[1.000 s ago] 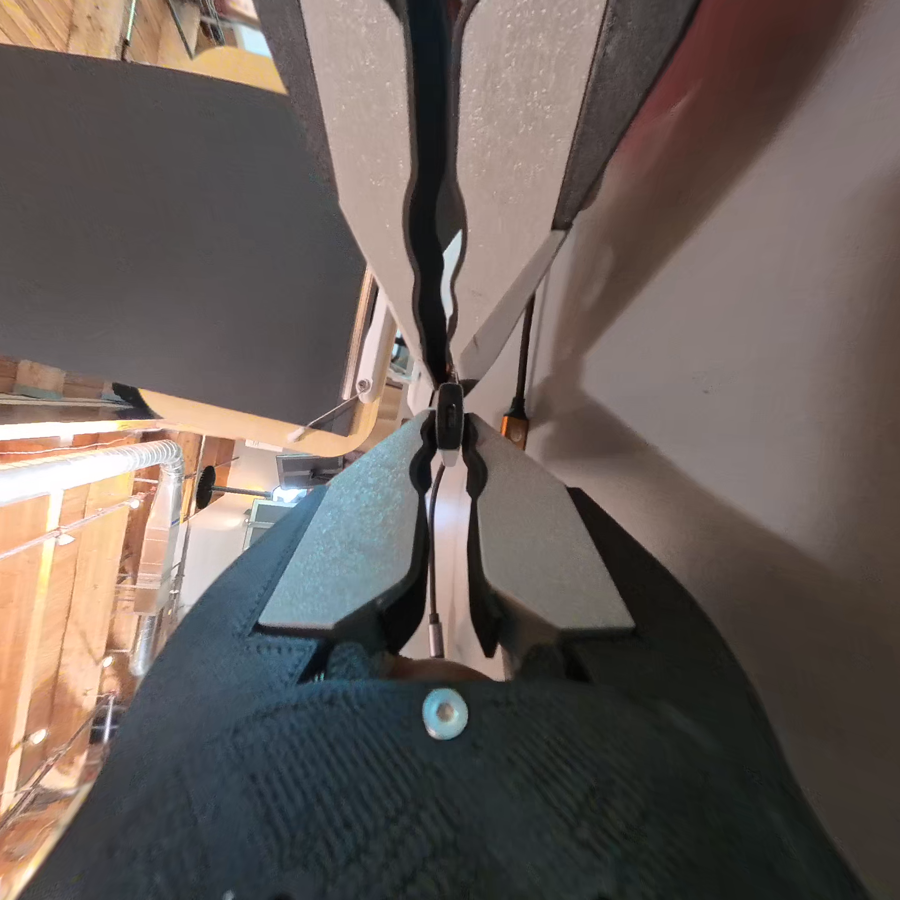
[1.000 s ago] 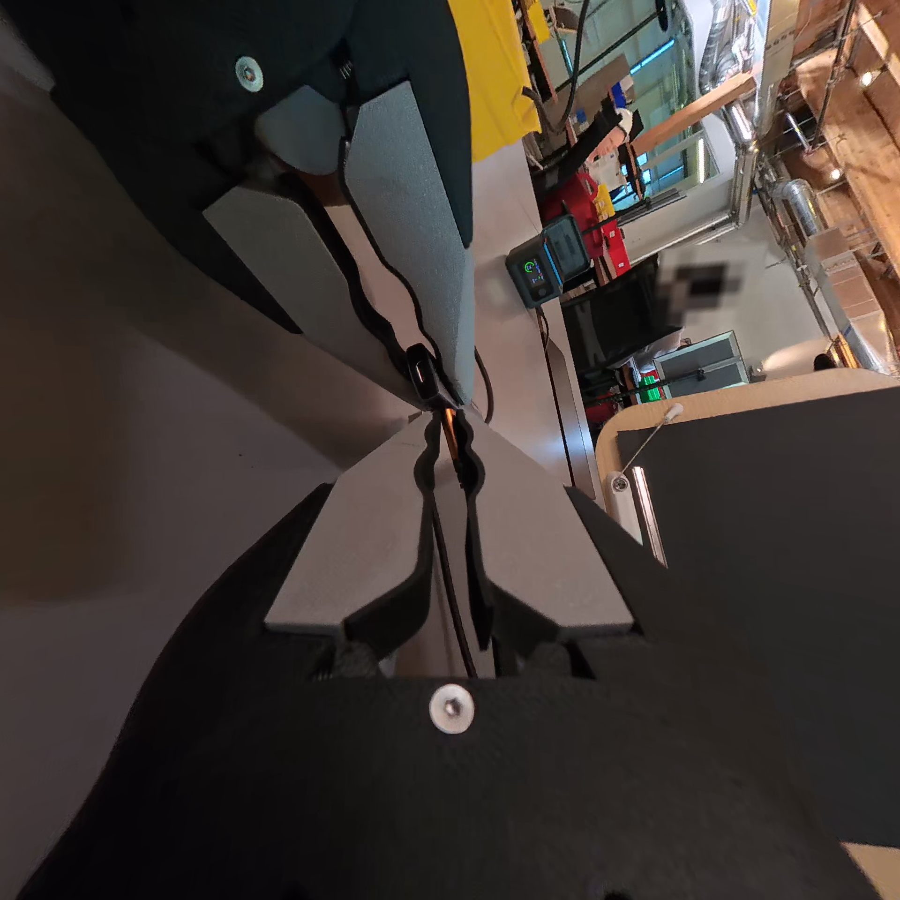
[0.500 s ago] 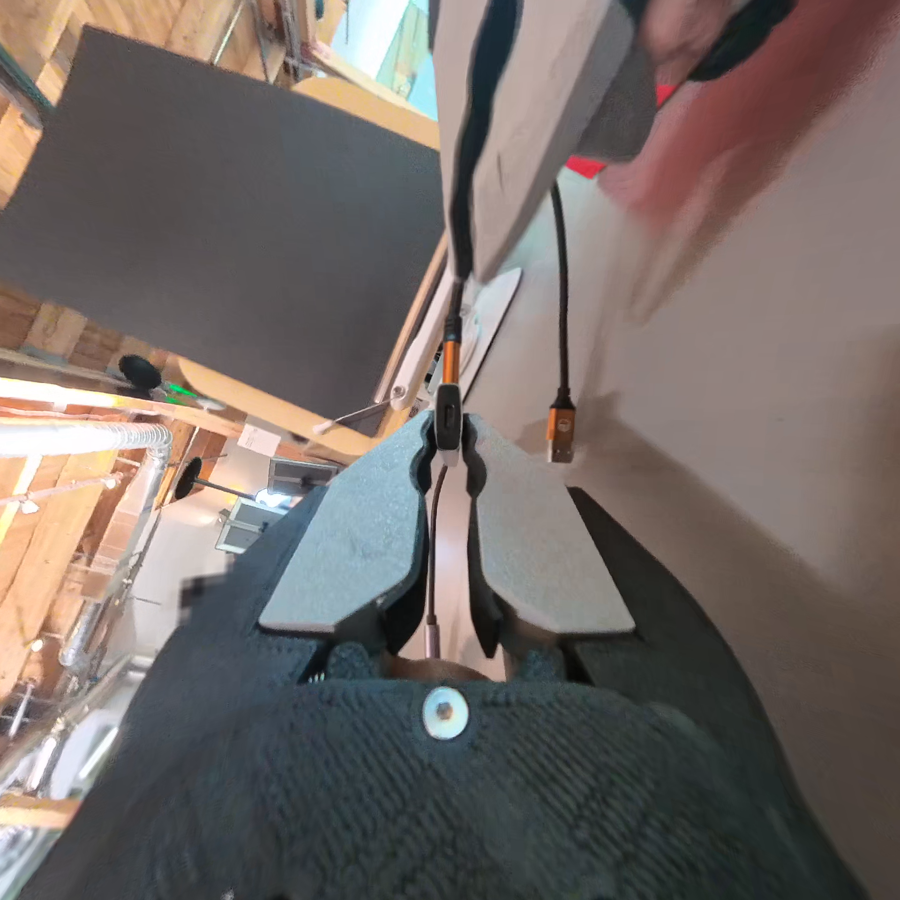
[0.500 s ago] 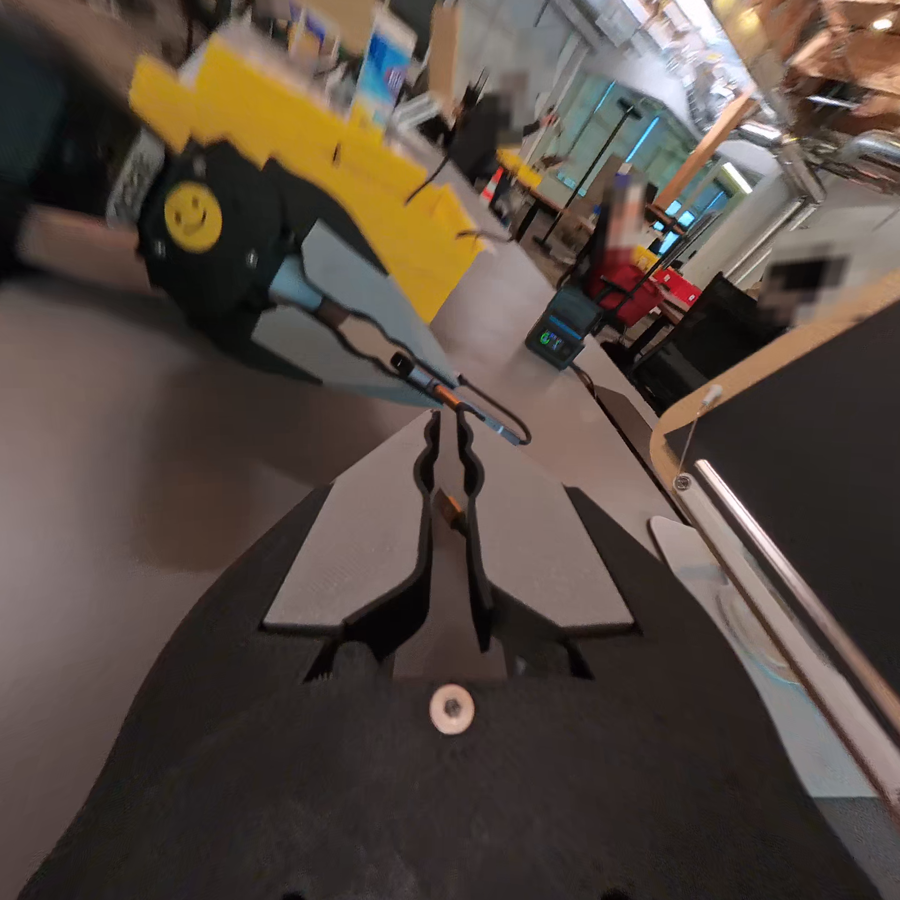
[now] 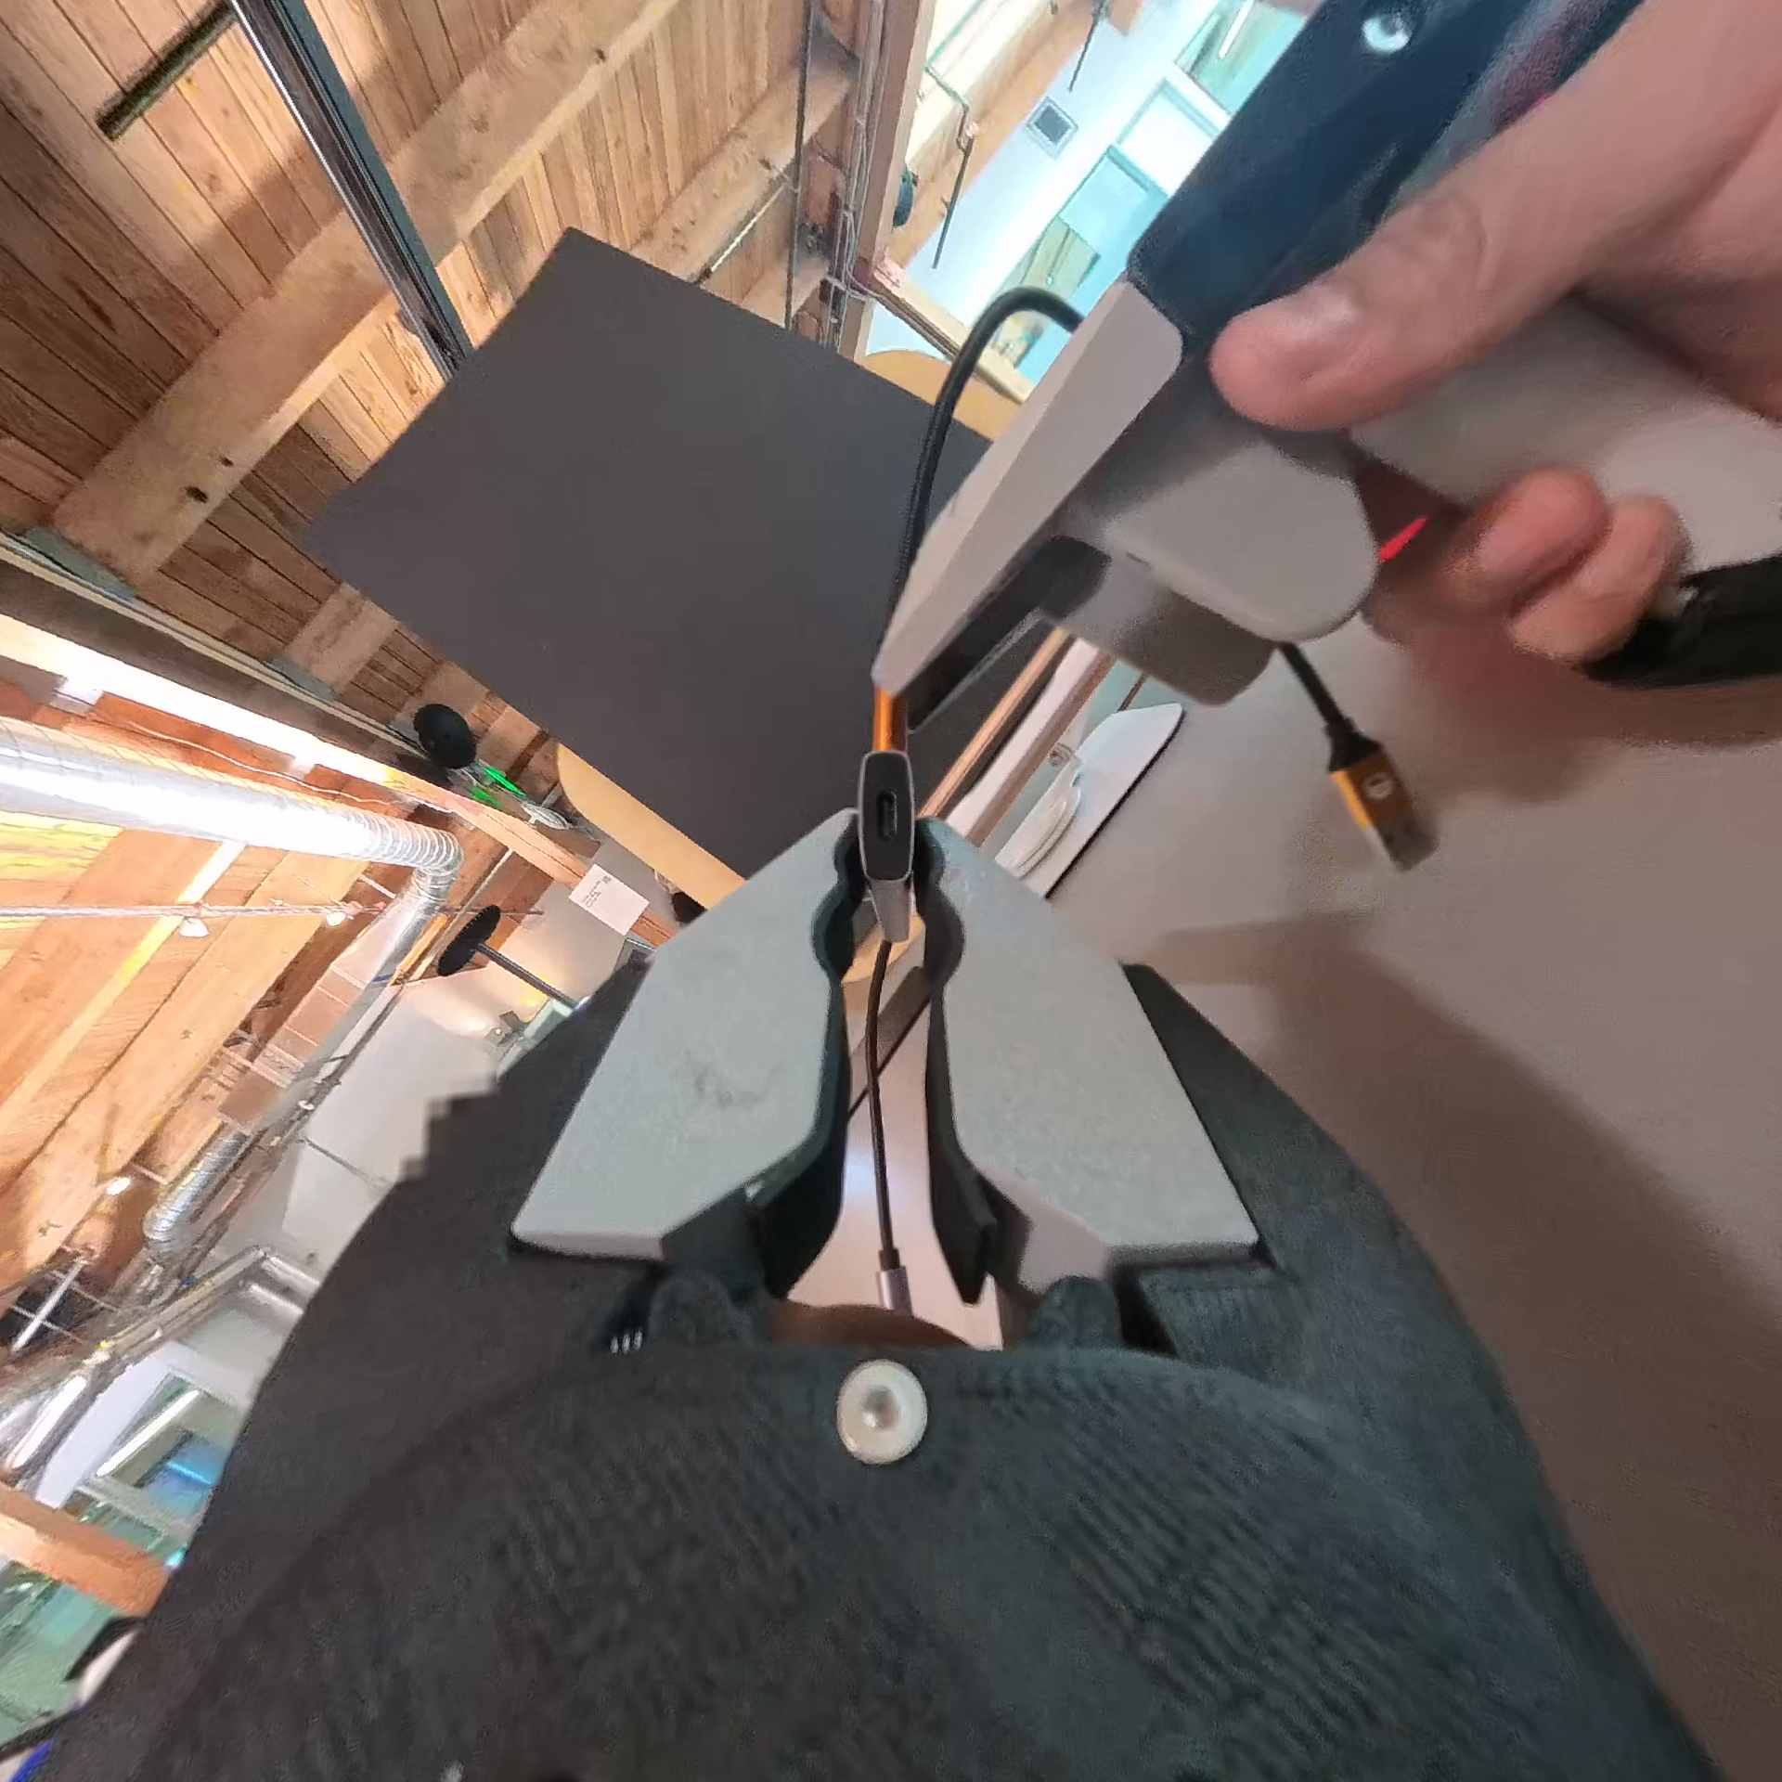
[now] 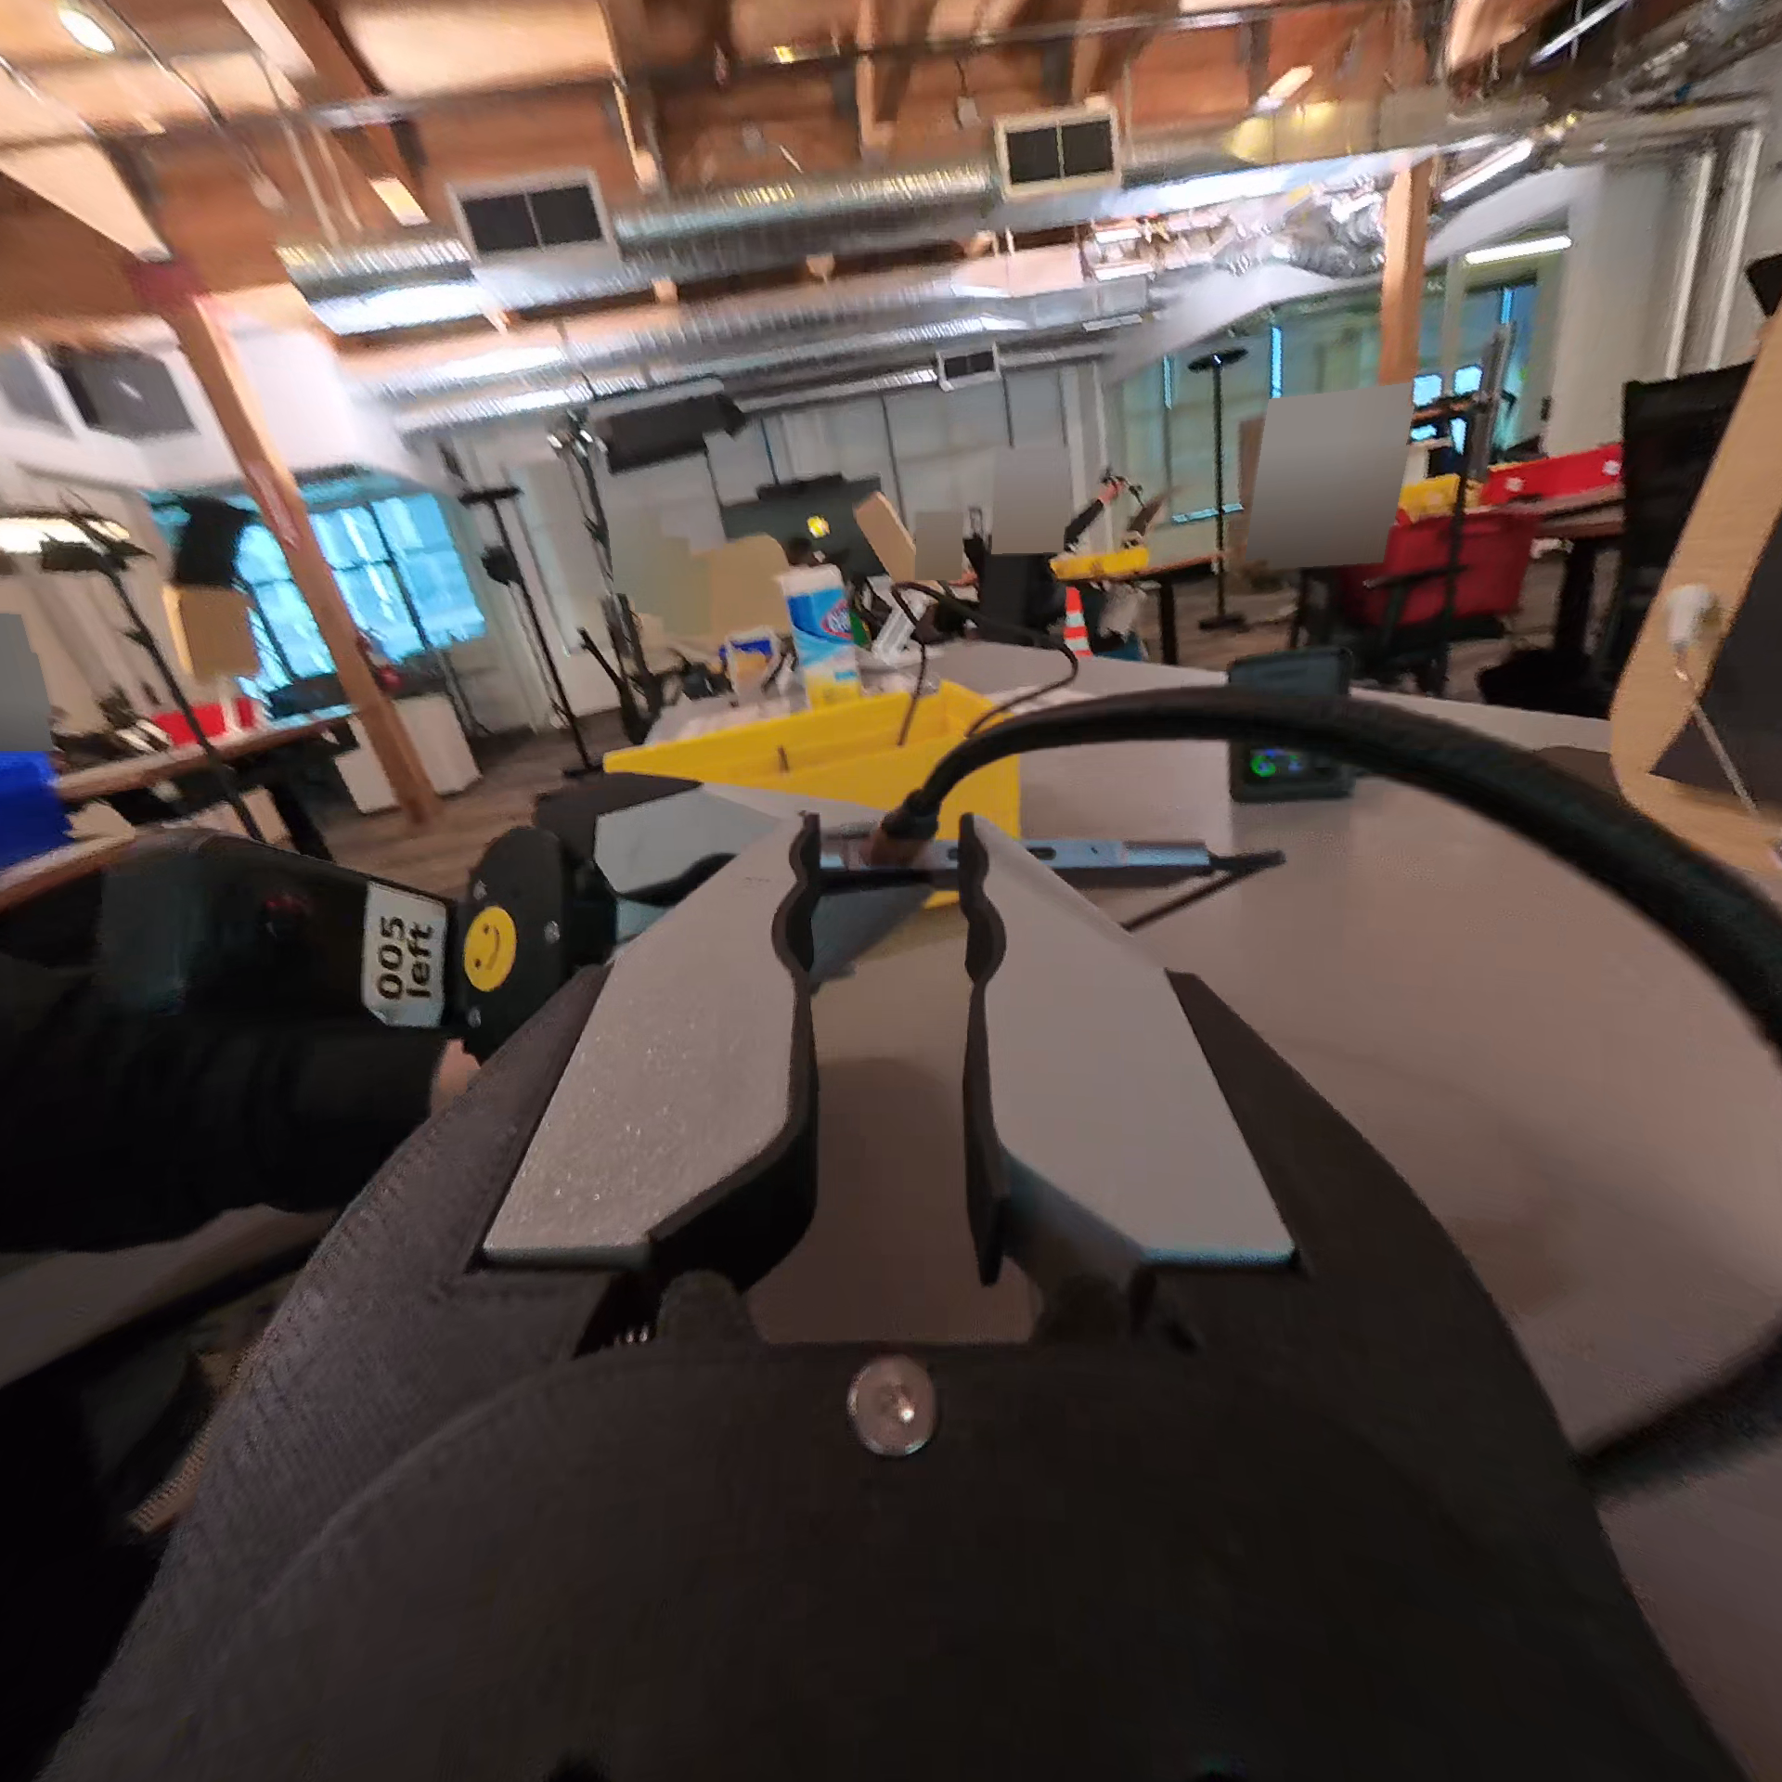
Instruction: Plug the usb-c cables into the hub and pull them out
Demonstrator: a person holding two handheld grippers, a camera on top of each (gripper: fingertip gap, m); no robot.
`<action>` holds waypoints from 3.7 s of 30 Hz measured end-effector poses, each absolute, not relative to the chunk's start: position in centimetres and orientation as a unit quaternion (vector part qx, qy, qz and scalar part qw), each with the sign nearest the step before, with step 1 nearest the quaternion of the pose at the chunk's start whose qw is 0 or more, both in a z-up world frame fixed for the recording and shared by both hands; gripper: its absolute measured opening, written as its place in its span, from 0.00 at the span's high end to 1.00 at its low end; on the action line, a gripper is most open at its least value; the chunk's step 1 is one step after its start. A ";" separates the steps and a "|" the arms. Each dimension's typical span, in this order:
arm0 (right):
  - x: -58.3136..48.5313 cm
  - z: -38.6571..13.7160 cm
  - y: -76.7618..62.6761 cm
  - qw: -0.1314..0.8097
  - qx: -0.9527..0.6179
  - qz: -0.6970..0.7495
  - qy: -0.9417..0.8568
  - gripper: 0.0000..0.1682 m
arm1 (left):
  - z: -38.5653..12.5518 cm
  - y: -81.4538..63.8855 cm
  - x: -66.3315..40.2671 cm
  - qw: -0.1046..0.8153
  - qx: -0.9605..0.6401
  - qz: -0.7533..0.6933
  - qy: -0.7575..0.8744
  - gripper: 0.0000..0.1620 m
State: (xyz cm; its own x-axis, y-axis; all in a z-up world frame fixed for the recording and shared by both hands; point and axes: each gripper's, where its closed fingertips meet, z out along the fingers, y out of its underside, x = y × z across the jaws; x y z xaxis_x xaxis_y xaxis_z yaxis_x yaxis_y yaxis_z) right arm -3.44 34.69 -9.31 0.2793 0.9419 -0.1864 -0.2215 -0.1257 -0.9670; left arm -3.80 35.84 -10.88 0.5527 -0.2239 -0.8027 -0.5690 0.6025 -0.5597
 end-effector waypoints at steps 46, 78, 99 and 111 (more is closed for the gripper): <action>-5.3 -9.4 38.2 0.514 -0.583 0.561 -0.285 0.95 | -12.3 36.3 -4.2 0.639 -0.602 -0.308 0.366 0.90; -5.8 -10.5 30.3 0.528 -0.436 0.477 -0.551 0.95 | -13.0 30.2 -1.2 0.383 -0.580 -0.624 0.359 0.68; -3.7 -7.7 24.2 0.398 -0.288 0.685 -0.537 0.95 | -10.1 28.2 -1.3 0.306 -0.492 -0.754 0.309 0.71; -3.6 -7.4 27.5 0.435 -0.337 0.680 -0.484 0.95 | -7.9 30.4 -3.0 0.423 -0.461 -0.732 0.269 0.90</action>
State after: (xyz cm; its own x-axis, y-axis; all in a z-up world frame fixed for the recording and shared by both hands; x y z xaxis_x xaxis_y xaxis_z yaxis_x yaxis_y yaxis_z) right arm -3.63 27.52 -7.43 -0.3941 0.9183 -0.0373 -0.2663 -0.1530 -0.9517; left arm -3.04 30.39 -7.94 -0.2166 -0.8674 0.4479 0.3719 -0.4975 -0.7837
